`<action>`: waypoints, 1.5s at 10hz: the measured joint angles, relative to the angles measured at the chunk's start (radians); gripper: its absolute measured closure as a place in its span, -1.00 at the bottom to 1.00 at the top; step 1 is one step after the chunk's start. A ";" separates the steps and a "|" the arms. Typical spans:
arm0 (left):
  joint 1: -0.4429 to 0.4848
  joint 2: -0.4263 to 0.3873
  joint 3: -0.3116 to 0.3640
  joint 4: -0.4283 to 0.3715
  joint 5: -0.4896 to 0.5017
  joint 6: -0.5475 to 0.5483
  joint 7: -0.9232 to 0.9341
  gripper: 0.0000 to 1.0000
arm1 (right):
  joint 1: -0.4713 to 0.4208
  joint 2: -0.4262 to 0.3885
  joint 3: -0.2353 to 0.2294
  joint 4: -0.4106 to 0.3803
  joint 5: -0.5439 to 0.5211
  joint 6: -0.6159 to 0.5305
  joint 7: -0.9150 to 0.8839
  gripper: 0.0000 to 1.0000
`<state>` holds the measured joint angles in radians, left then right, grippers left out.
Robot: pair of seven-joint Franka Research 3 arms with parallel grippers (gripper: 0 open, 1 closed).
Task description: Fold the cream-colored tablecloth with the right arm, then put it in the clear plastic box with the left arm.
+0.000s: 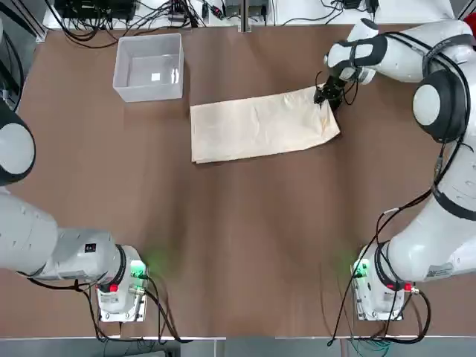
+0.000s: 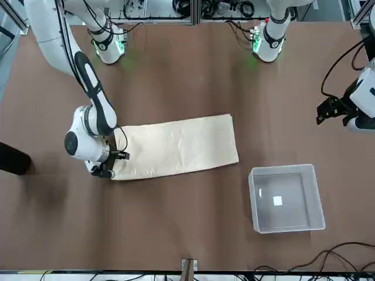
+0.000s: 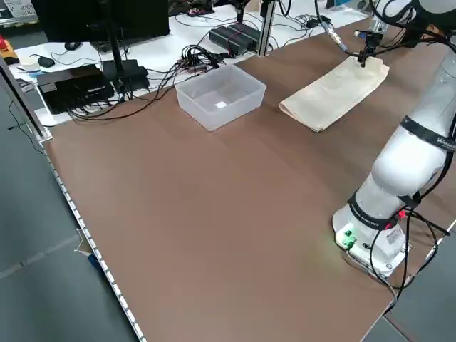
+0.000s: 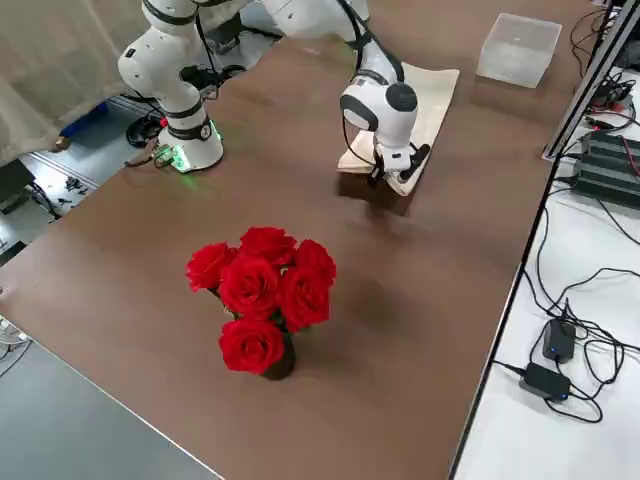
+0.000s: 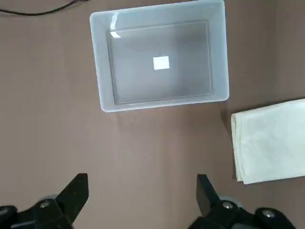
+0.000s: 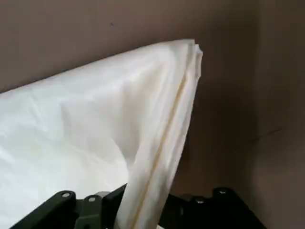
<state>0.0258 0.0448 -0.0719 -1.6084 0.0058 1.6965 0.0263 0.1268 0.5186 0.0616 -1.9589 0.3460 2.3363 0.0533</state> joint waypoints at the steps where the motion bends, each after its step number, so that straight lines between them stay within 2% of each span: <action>1: 0.000 0.000 0.000 0.000 0.000 0.000 0.000 -1.00 | 0.000 -0.022 0.000 0.001 0.000 -0.024 0.000 0.96; 7: 0.000 0.000 0.000 0.001 0.000 0.000 0.000 -1.00 | -0.001 -0.179 -0.019 0.005 -0.033 -0.184 0.022 0.98; 11: 0.001 0.002 0.000 0.001 0.000 0.003 0.000 -1.00 | 0.038 -0.235 -0.011 0.030 -0.064 -0.253 0.198 0.99; 15: 0.001 0.002 0.001 0.001 0.000 0.005 0.000 -1.00 | 0.128 -0.272 -0.006 0.129 -0.092 -0.390 0.421 0.99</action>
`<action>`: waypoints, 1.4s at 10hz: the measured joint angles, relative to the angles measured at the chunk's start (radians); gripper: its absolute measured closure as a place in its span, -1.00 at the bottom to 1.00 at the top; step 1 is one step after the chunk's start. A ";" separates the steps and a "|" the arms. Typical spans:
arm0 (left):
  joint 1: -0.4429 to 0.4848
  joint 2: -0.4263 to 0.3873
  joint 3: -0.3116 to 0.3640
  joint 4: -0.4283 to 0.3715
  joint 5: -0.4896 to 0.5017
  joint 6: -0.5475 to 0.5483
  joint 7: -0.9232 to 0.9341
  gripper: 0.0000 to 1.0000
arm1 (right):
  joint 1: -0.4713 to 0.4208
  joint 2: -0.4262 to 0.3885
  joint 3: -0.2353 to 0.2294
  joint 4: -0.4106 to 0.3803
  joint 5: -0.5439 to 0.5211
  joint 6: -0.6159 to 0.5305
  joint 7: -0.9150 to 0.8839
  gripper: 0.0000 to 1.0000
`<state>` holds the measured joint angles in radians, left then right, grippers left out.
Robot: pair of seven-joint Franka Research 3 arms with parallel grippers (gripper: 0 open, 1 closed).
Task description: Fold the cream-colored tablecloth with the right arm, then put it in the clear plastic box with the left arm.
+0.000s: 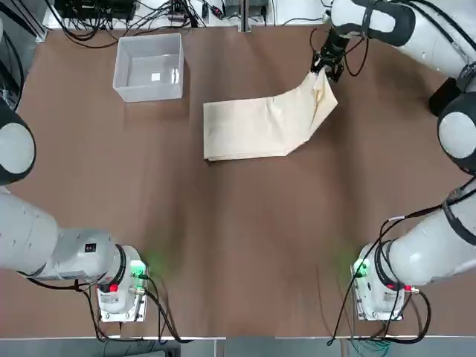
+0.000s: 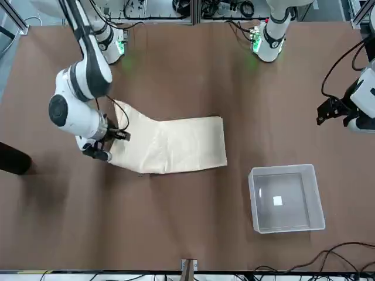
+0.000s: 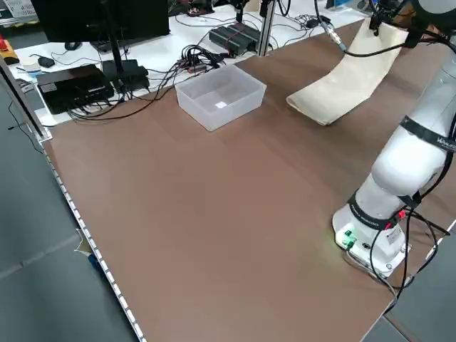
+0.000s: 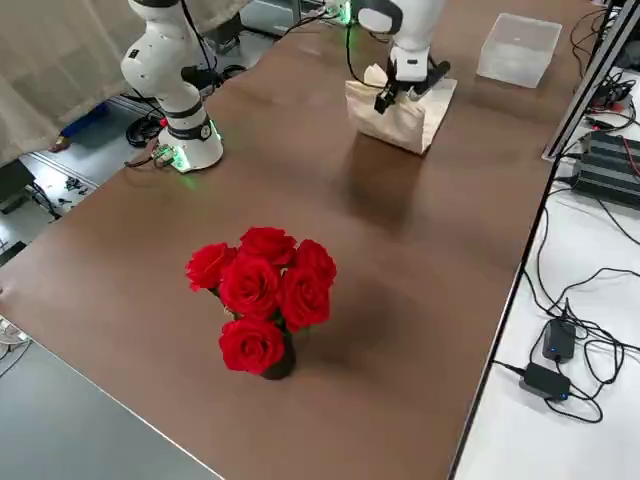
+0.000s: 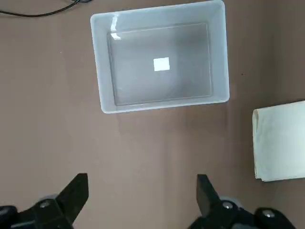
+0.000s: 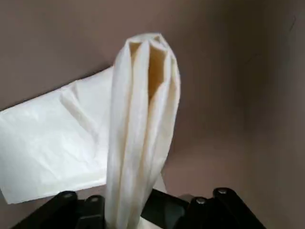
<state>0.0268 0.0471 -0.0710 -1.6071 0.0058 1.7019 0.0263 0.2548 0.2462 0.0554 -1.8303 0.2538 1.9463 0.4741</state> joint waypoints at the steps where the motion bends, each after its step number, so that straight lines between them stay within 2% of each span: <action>1: 0.000 0.000 0.000 0.000 0.000 0.000 0.000 -1.00 | 0.013 0.000 0.000 0.018 0.000 -0.014 0.033 1.00; 7: 0.000 0.006 0.000 0.000 0.000 0.001 0.000 -1.00 | 0.119 0.000 0.003 0.089 0.000 -0.040 0.213 1.00; 14: 0.000 0.006 0.000 0.001 0.000 0.001 0.000 -1.00 | 0.259 0.006 0.004 0.135 -0.001 -0.039 0.358 1.00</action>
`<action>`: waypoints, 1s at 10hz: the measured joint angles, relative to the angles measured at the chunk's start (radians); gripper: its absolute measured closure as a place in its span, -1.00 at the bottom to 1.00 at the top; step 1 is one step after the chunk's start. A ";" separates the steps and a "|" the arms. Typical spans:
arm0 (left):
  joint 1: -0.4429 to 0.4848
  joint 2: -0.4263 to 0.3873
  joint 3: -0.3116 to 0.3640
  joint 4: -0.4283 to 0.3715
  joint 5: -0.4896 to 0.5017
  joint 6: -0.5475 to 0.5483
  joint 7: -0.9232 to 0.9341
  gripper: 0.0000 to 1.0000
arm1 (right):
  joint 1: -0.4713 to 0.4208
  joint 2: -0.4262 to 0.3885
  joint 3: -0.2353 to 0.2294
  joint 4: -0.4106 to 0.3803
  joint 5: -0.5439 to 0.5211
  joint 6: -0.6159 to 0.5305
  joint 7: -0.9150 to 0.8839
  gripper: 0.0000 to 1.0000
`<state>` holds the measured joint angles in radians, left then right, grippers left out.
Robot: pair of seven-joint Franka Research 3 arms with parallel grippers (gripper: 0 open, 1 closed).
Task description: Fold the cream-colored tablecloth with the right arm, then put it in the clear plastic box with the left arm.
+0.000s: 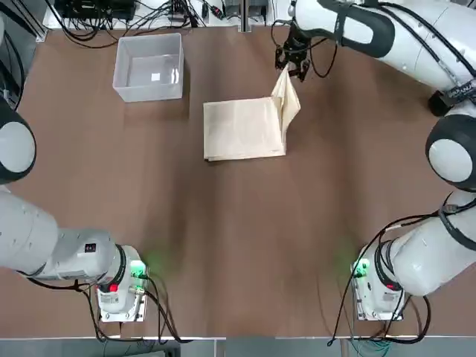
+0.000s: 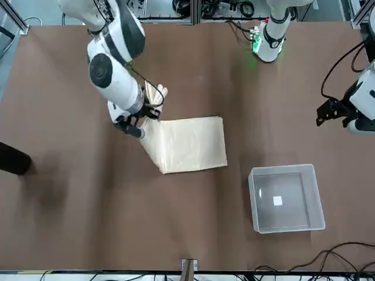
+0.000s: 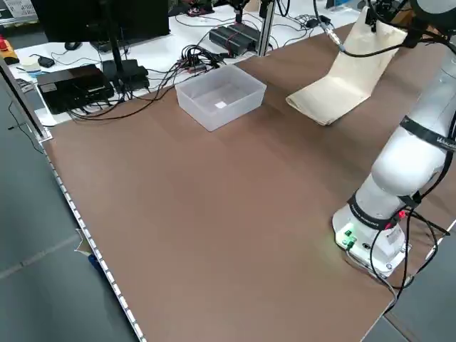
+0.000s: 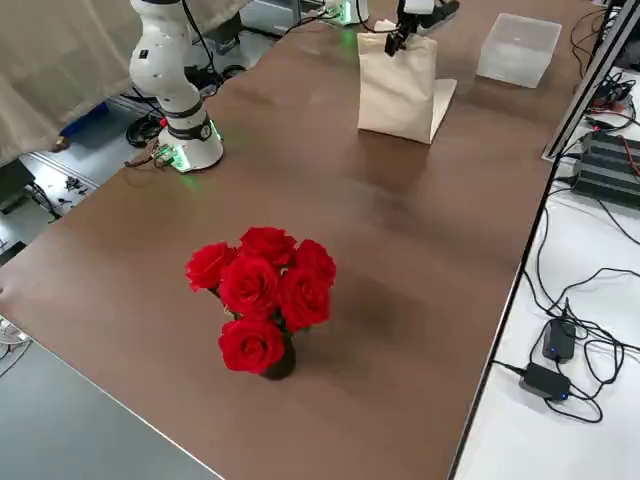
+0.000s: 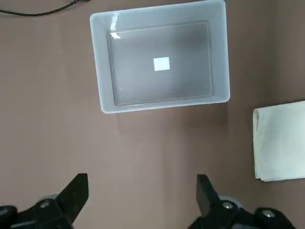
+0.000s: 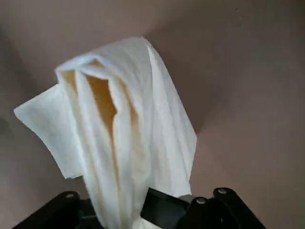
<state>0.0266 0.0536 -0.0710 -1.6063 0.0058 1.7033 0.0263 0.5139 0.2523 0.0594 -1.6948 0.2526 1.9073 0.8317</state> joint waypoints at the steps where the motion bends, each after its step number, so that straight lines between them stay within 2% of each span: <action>1: 0.000 0.000 0.000 0.000 0.000 0.000 0.000 -1.00 | 0.016 0.010 0.000 0.002 -0.001 0.002 0.011 1.00; 6: 0.000 0.001 0.000 0.000 0.000 0.000 0.000 -1.00 | 0.033 0.143 -0.001 0.097 -0.008 0.038 0.030 1.00; 10: 0.000 0.001 0.000 0.000 0.000 0.000 0.000 -1.00 | 0.067 0.173 0.000 0.129 -0.009 0.053 0.065 1.00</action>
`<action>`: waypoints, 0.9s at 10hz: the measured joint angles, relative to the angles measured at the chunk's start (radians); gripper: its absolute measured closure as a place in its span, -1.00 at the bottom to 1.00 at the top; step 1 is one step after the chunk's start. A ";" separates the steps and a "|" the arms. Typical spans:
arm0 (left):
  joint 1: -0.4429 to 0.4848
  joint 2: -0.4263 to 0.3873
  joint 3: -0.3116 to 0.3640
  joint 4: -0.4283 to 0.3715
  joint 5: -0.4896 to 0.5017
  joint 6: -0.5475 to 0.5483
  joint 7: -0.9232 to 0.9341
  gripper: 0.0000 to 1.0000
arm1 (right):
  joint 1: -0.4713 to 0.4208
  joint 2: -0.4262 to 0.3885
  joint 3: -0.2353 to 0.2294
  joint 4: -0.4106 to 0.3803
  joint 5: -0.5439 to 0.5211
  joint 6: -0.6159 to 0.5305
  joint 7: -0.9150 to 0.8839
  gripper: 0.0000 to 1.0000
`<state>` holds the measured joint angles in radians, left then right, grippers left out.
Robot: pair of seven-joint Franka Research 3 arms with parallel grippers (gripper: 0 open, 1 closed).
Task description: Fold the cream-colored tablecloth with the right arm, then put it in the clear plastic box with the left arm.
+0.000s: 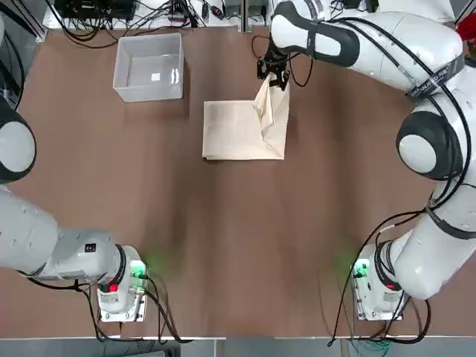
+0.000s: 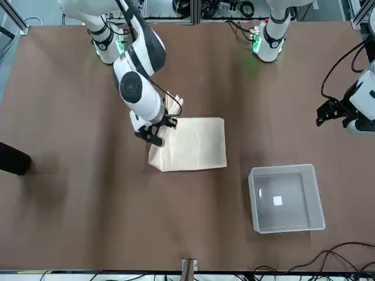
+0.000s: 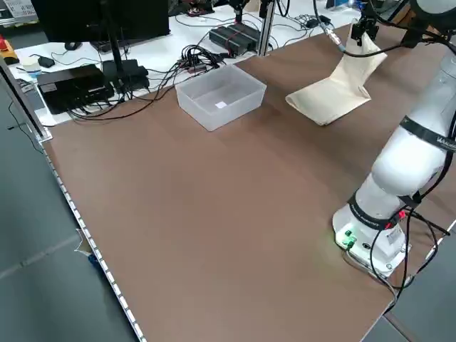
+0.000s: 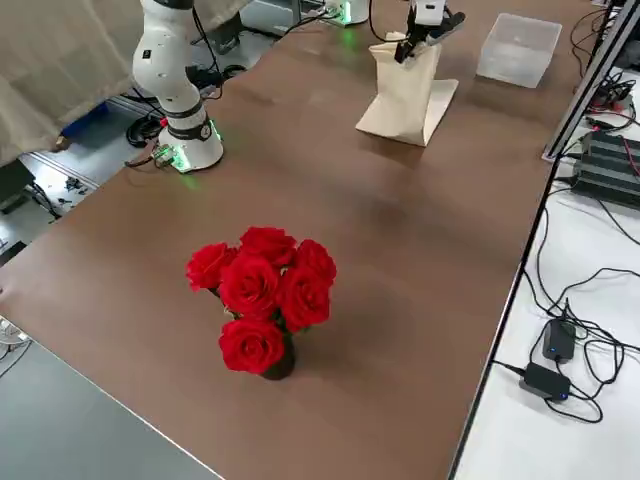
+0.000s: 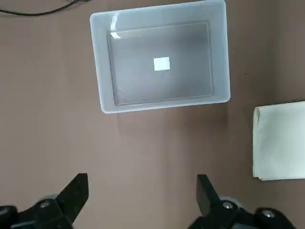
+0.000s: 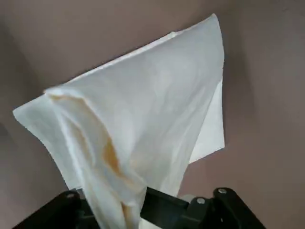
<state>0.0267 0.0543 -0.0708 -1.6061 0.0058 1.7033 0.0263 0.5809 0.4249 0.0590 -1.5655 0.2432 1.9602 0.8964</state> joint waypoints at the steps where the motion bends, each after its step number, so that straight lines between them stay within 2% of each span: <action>1: 0.000 0.000 0.000 0.000 0.000 0.000 0.000 -1.00 | 0.007 0.007 0.000 0.007 0.000 0.000 0.002 1.00; 9: 0.000 0.002 0.001 0.000 0.000 0.000 0.000 -1.00 | 0.071 0.075 0.000 0.068 -0.002 0.041 0.039 1.00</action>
<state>0.0269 0.0562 -0.0699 -1.6061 0.0058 1.7033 0.0263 0.6520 0.4996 0.0589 -1.4980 0.2417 2.0016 0.9351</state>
